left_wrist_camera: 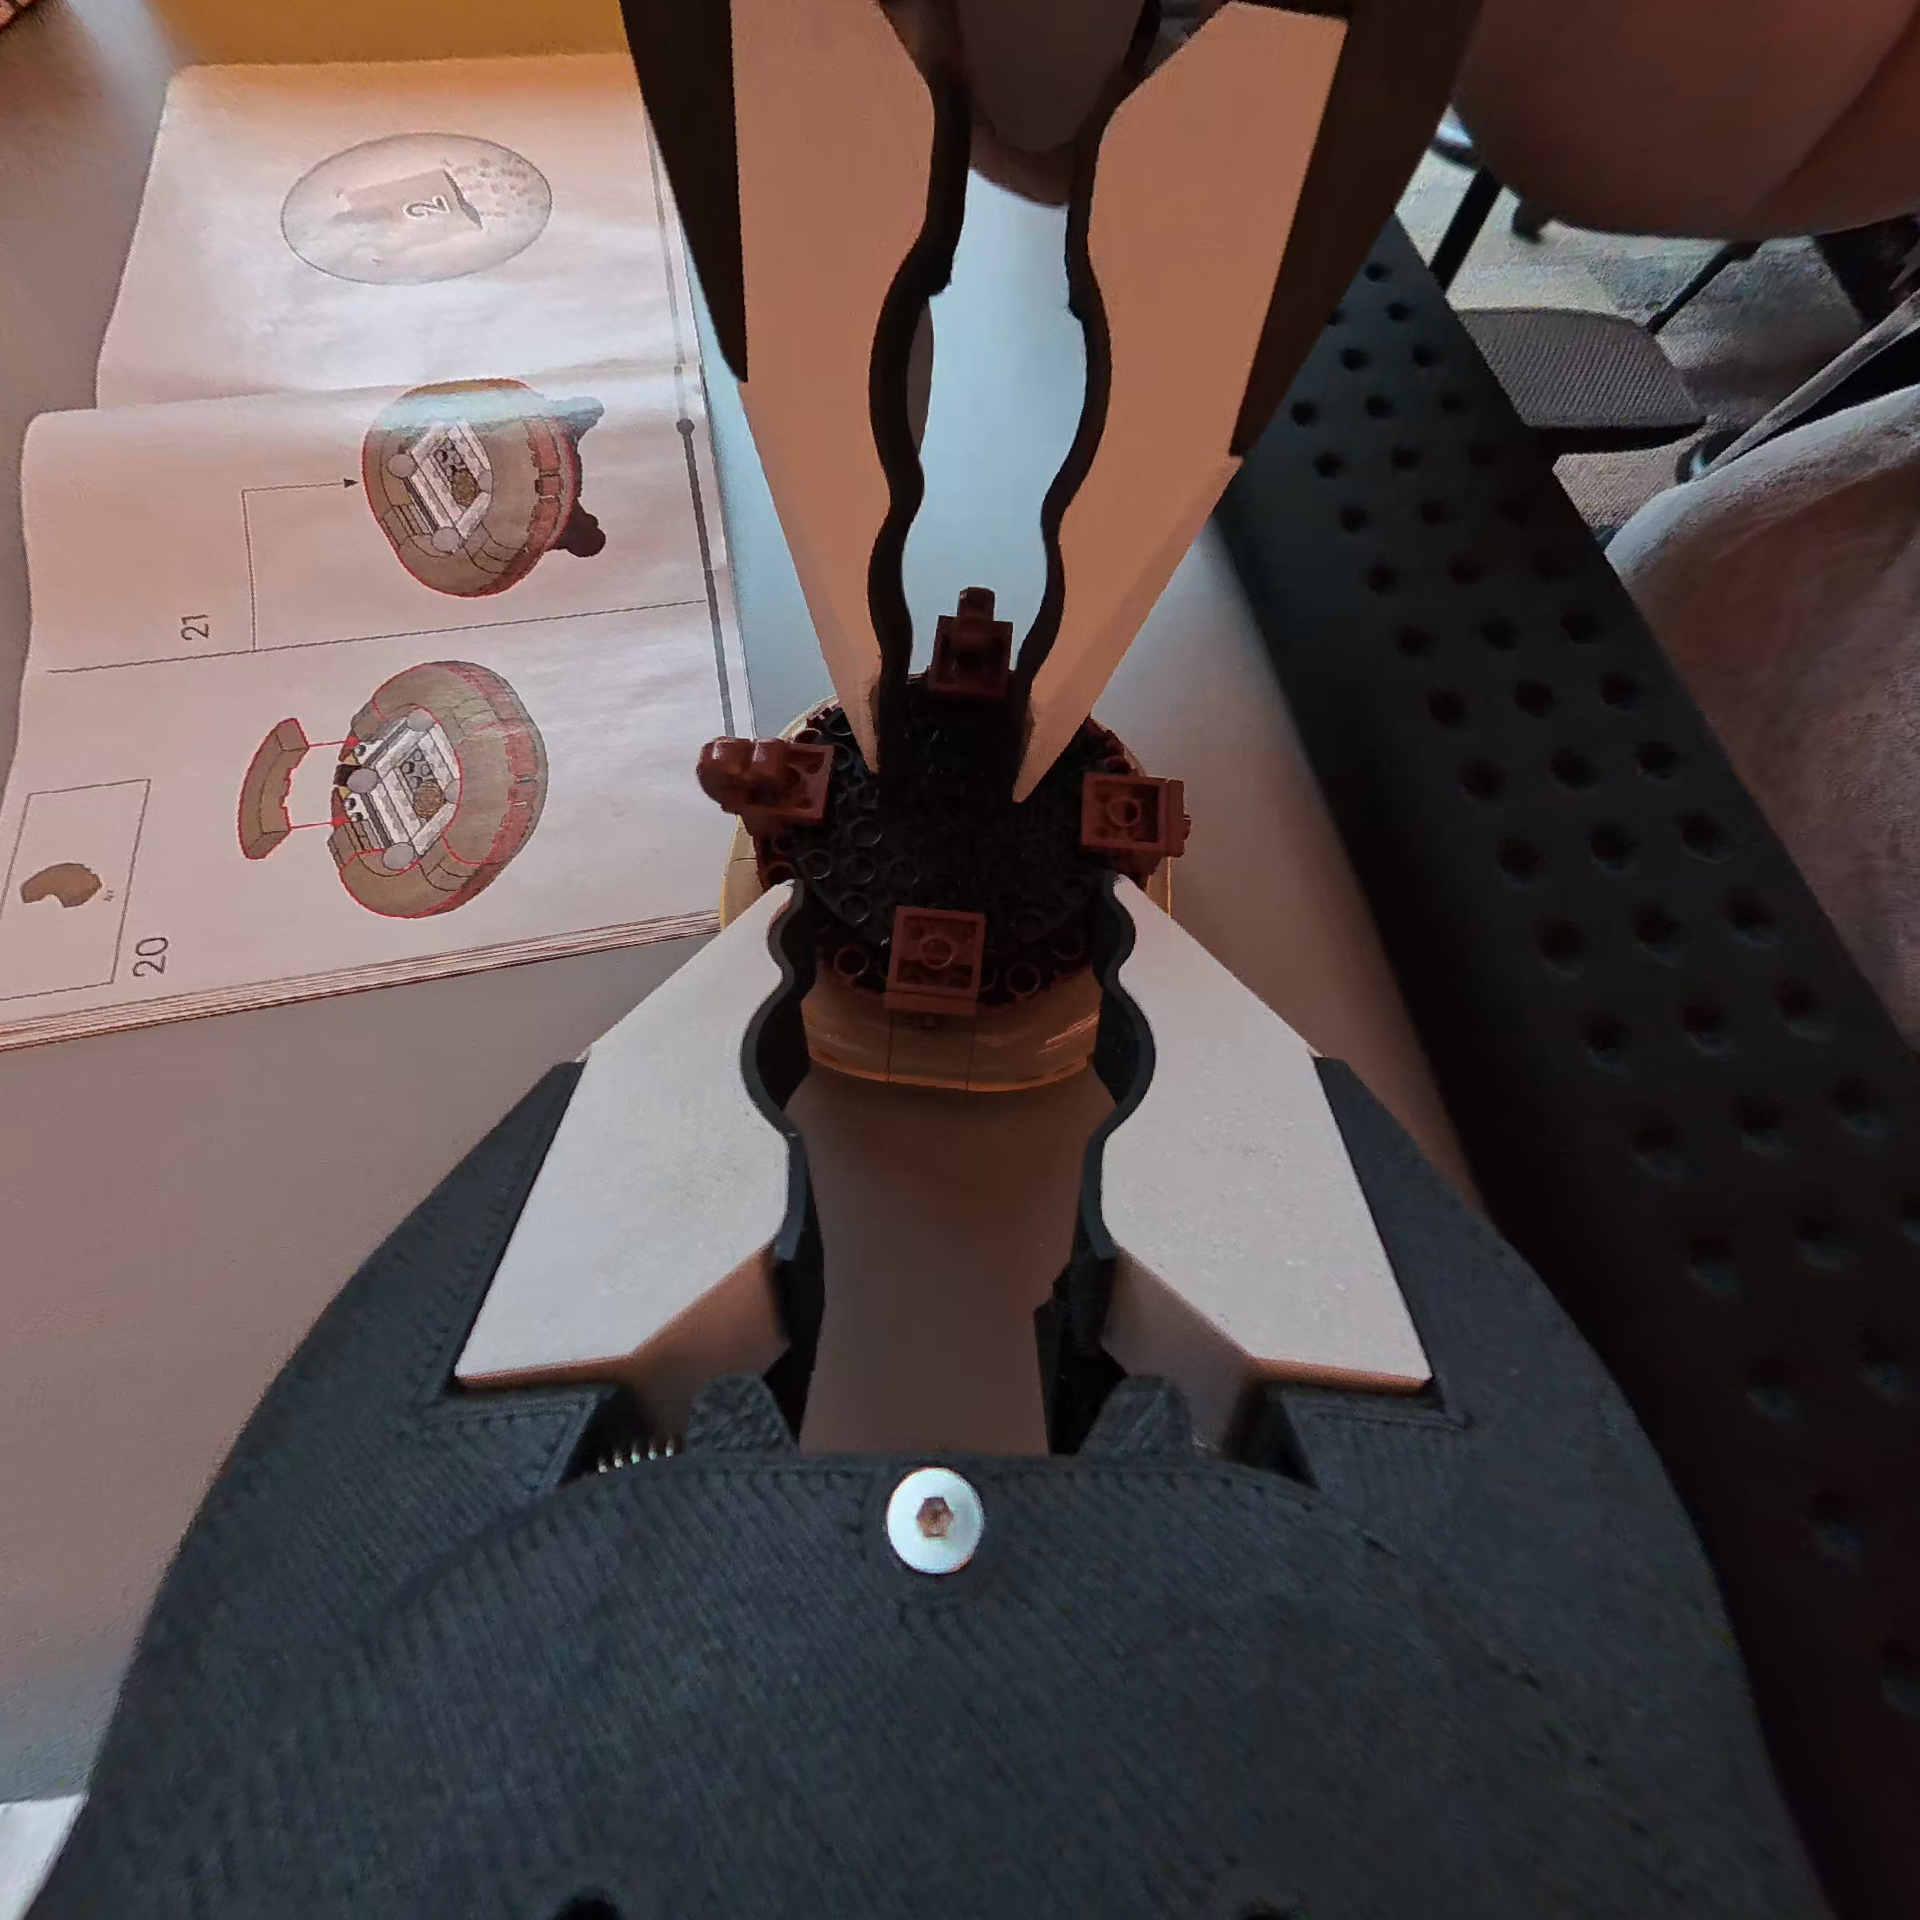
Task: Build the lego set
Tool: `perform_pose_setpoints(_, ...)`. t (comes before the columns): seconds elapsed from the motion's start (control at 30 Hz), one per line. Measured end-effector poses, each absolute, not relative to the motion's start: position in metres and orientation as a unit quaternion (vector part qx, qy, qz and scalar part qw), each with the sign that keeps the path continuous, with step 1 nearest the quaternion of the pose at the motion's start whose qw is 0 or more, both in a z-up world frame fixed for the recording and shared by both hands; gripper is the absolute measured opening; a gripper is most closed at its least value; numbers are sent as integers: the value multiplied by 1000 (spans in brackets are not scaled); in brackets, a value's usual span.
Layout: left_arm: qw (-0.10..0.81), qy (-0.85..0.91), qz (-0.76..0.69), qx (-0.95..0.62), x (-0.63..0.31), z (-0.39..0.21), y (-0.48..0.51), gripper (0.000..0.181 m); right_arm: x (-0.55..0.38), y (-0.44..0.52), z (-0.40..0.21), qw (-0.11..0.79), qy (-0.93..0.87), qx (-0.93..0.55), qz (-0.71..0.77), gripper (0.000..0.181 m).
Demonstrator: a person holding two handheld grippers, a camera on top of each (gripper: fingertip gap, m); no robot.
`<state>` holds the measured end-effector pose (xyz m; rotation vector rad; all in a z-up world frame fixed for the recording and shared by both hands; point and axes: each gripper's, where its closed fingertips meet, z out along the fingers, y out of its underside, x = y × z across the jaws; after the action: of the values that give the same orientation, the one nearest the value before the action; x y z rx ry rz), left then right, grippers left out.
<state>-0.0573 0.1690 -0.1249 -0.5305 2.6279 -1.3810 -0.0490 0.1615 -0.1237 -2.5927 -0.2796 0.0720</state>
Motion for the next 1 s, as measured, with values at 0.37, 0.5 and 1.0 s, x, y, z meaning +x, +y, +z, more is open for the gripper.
perform_pose_setpoints(0.37, 93, 886, -427, -153, -58, -128, 169, 53, -51, 161, -124, 221, -76, -972, 1, 23)
perform_pose_setpoints(0.5, 90, 885, -431, -149, -59, -127, 169, 54, -52, 161, -124, 211, -76, -975, -10, 22)
perform_pose_setpoints(1.0, 66, 865, -455, -202, -49, -122, 170, 36, -53, 162, -124, 202, -74, -977, -8, 22)
